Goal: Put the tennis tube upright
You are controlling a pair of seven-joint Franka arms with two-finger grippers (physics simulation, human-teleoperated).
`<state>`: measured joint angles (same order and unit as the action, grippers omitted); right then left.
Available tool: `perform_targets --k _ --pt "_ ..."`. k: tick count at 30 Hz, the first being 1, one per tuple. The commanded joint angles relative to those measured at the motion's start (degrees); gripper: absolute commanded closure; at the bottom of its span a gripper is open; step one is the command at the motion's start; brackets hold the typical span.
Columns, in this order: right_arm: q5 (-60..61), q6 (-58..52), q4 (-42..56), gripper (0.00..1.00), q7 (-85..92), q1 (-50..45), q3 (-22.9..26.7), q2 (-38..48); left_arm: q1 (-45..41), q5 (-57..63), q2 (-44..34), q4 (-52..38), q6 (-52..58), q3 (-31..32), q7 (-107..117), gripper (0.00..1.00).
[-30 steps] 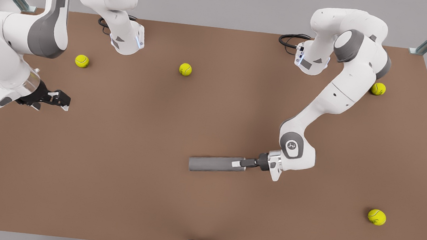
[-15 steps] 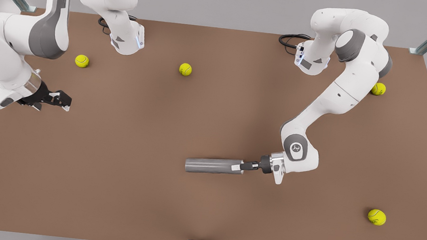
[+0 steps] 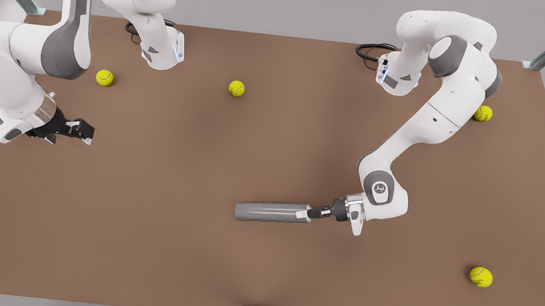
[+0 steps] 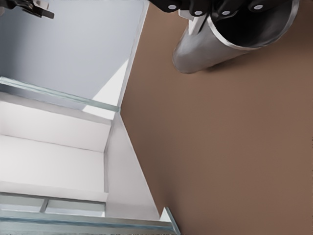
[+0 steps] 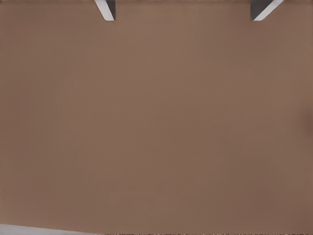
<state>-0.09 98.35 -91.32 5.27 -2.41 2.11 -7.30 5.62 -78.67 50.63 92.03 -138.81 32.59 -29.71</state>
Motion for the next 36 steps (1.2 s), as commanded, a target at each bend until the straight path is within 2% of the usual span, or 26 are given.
perform_targets --k 1,10,20,30,31,36 --pt "0.00 0.00 0.00 0.00 0.00 -0.14 0.00 0.00 0.00 -0.70 0.00 0.00 0.03 0.02 0.01 0.79" --pt "0.00 0.09 0.00 0.00 0.00 -0.05 0.00 -0.08 1.67 1.24 -0.79 -3.08 3.29 0.10 8.00 0.79" --pt "0.00 0.09 0.00 0.00 0.00 -0.05 0.00 -0.26 3.17 17.66 -3.43 -5.19 7.59 -0.07 24.17 0.79" --pt "0.18 0.53 0.00 0.00 0.00 -0.23 0.00 -0.52 3.26 28.74 -9.85 -4.31 8.21 -0.34 37.27 0.79" --pt "0.18 0.53 -0.09 0.00 0.00 -0.23 0.00 -0.52 3.52 34.63 -10.02 -4.84 8.30 -0.07 42.01 0.79" --pt "0.26 0.17 -0.09 0.00 0.00 -0.23 0.00 -0.35 4.04 37.97 -12.75 -4.22 10.67 -0.42 43.34 0.79"
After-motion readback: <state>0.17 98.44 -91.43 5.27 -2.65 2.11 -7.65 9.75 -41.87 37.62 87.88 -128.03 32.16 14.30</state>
